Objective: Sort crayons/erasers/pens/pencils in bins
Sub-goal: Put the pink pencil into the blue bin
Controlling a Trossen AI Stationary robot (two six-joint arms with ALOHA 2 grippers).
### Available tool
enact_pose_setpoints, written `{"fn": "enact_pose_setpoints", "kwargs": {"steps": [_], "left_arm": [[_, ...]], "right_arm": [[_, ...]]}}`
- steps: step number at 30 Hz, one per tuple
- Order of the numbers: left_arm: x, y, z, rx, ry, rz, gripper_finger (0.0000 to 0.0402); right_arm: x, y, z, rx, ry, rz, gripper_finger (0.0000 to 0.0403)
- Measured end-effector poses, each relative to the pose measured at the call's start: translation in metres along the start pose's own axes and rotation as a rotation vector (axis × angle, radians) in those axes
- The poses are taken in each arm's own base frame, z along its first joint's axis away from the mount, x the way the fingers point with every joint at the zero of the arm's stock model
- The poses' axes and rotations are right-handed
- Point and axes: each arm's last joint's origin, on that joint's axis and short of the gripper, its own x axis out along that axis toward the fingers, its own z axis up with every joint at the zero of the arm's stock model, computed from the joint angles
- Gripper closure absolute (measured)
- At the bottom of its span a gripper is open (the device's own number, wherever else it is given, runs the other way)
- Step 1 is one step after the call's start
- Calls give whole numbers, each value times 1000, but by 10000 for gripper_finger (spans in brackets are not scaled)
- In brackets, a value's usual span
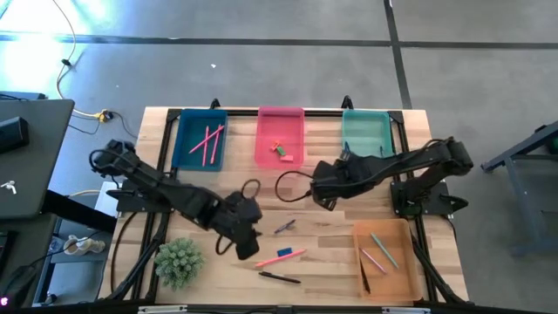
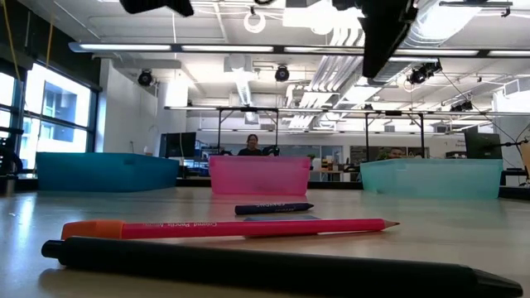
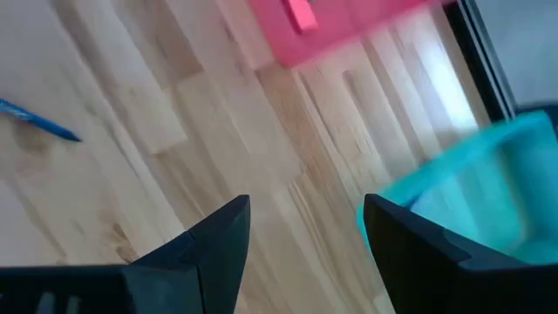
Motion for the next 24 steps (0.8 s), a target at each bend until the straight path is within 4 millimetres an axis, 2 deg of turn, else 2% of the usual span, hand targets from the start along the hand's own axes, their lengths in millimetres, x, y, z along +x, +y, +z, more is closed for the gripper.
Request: {"fn": "enact_pose_setpoints", "kwargs": {"steps": [5, 9, 12, 19, 24], "left_arm": [[17, -18, -9, -2, 70, -12, 227], [30, -36, -13, 0, 87, -9, 227], [47, -45, -19, 5, 114, 17, 227], [85, -50, -41, -25, 216, 112, 227], [100, -52, -50, -85, 247, 143, 227]], "right_arm": [[2, -9, -10, 79, 7, -7, 187], [3, -9, -12, 82, 6, -10, 187], [3, -8, -11, 83, -3, -3, 187], [3, -7, -10, 75, -12, 4, 187], [3, -7, -10, 77, -12, 4, 187]]}}
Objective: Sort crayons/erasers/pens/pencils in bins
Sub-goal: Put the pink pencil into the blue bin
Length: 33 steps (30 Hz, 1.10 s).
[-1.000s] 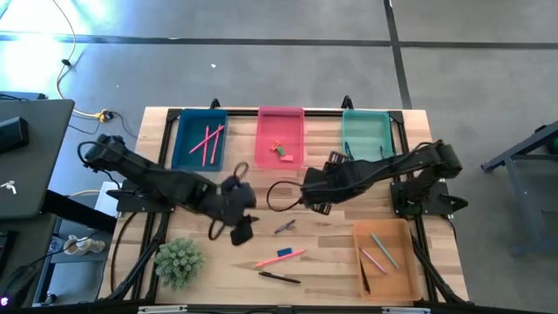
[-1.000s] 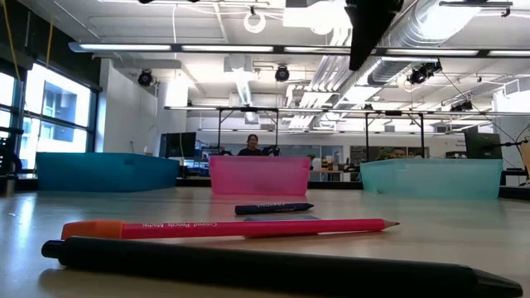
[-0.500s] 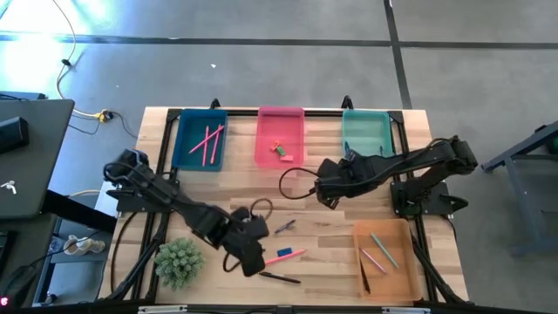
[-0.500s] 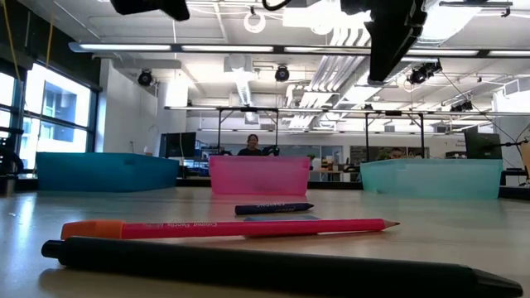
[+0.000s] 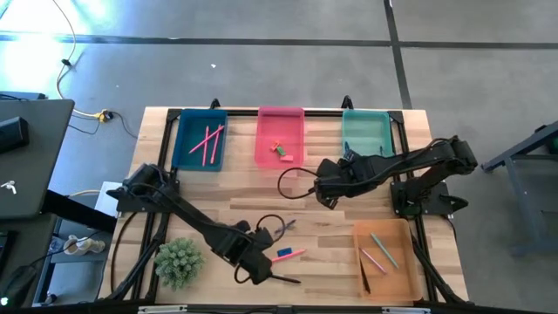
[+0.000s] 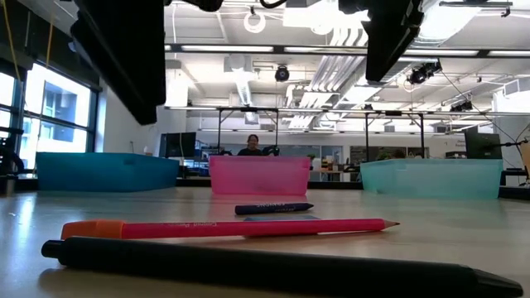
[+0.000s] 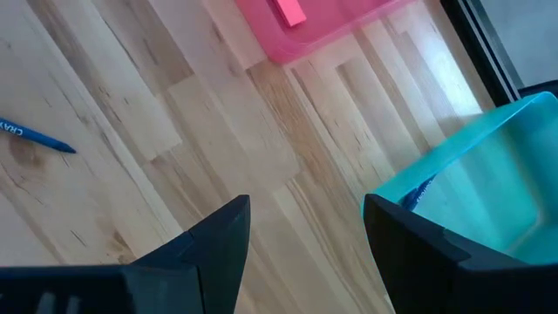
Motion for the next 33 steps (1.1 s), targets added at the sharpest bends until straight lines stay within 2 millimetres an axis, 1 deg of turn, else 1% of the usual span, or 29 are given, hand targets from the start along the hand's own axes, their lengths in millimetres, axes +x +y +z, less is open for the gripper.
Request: {"fn": "enact_pose_setpoints", "kwargs": {"steps": [9, 19, 25, 28, 33], "left_arm": [[24, -13, -17, -2, 17, 9, 249], [37, -17, -21, -21, 23, 14, 270], [49, -22, -22, 21, 31, -21, 264], [56, -24, -24, 42, 52, -31, 254], [63, -23, -24, 50, 59, -16, 231]], "right_arm": [[0, 0, 0, 3, -2, 2, 187], [0, 0, 0, 11, -2, 2, 187], [0, 0, 0, 11, -2, 2, 187], [0, 0, 0, 11, -2, 3, 187], [0, 1, 1, 12, -2, 6, 187]]}}
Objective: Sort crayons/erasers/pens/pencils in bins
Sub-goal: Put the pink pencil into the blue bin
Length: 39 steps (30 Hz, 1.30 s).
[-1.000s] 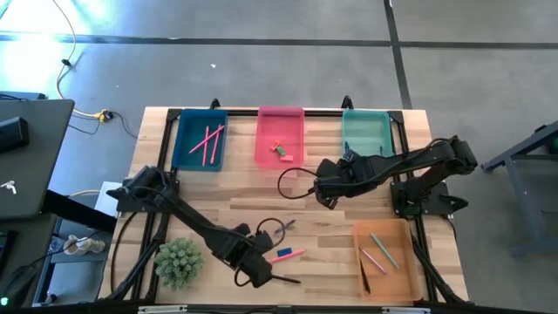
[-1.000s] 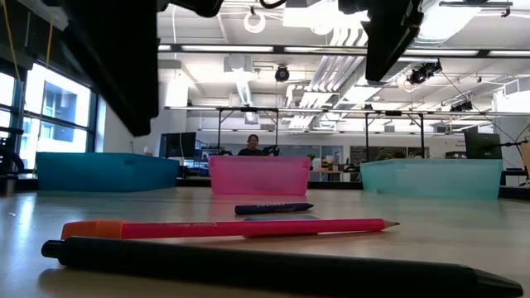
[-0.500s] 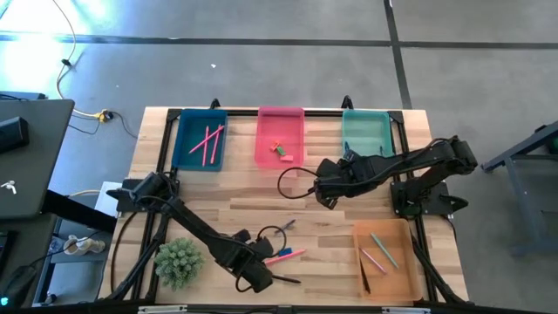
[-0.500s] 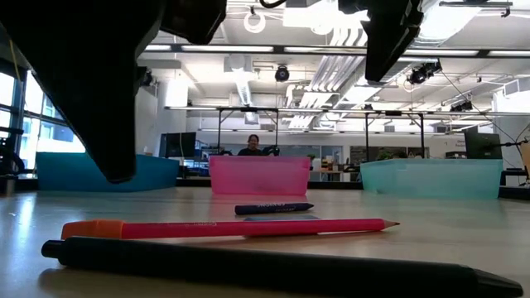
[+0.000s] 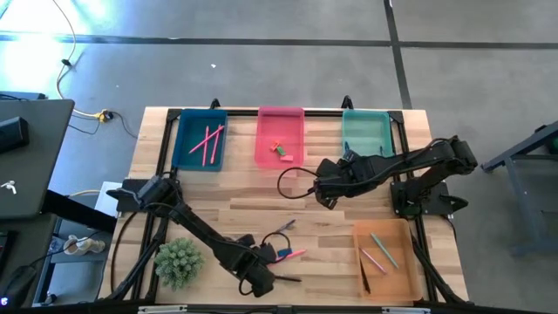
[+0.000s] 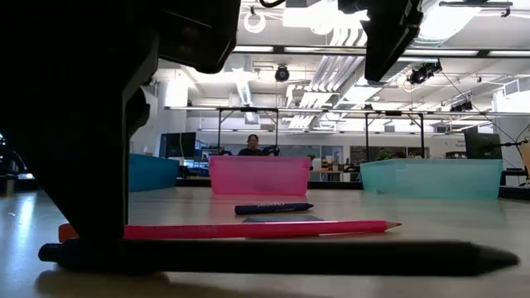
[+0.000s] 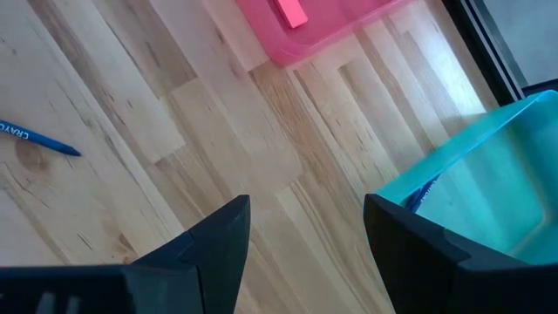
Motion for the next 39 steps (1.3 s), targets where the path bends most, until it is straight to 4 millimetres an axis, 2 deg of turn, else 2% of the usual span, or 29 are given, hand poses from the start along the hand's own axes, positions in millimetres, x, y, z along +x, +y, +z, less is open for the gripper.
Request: {"fn": "enact_pose_setpoints", "kwargs": {"steps": [10, 22, 33, 39], "left_arm": [[1, 1, 3, 25, 7, -3, 217], [3, 10, 15, 66, 75, -36, 209], [-12, 19, 16, 220, 33, 55, 209], [-13, 16, 14, 220, 79, -7, 209]], "right_arm": [[0, 0, 0, -3, -1, 0, 187], [0, 0, 0, 0, -1, 0, 187], [0, 0, 0, -4, -5, 0, 187], [0, 0, 0, -30, -5, 0, 187]]}}
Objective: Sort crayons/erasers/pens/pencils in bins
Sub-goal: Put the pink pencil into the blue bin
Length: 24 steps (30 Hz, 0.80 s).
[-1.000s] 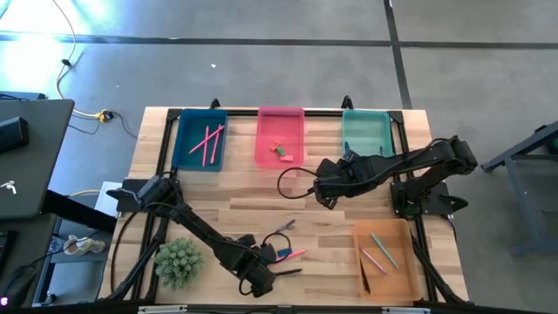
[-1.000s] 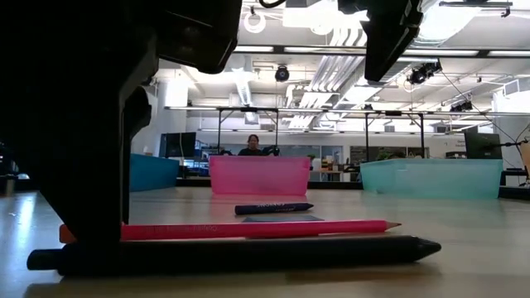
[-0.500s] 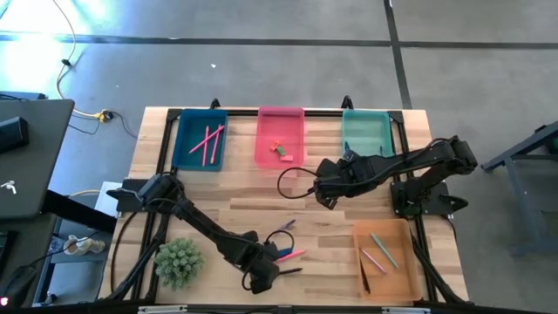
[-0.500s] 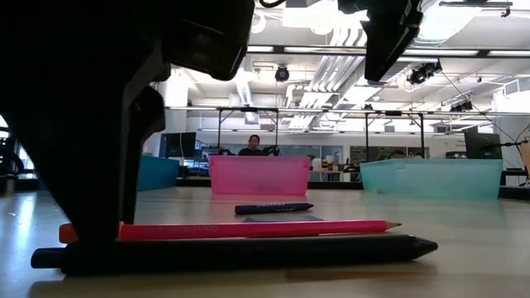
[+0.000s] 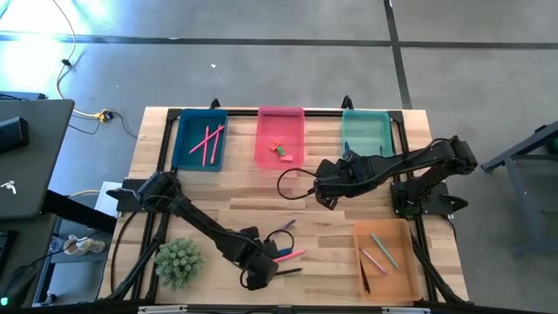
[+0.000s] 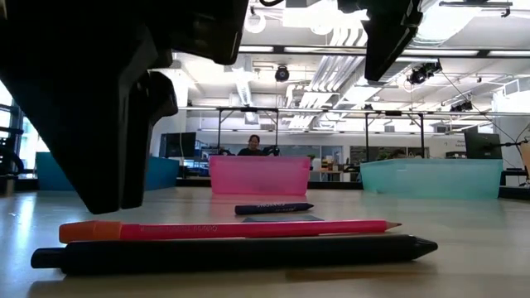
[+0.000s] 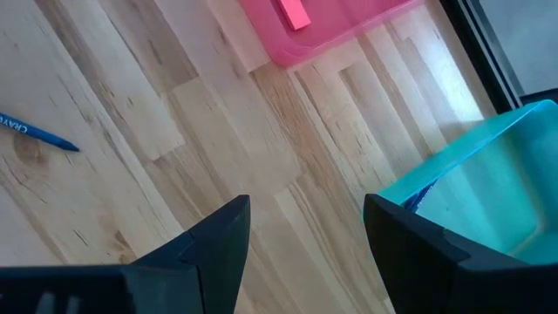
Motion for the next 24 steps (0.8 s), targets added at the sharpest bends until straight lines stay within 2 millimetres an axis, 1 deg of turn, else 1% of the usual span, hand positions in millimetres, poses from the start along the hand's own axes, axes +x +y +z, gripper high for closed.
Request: {"fn": "enact_pose_setpoints", "kwargs": {"steps": [8, 17, 24], "left_arm": [[1, -5, -1, 7, -19, -20, 209], [4, -1, 2, 31, -54, 24, 209], [18, -4, 2, 34, -33, 14, 209]], "right_arm": [[0, 0, 0, -20, 0, 0, 187], [0, 0, 0, -22, 0, 0, 187], [0, 0, 0, -21, 0, -1, 187]]}}
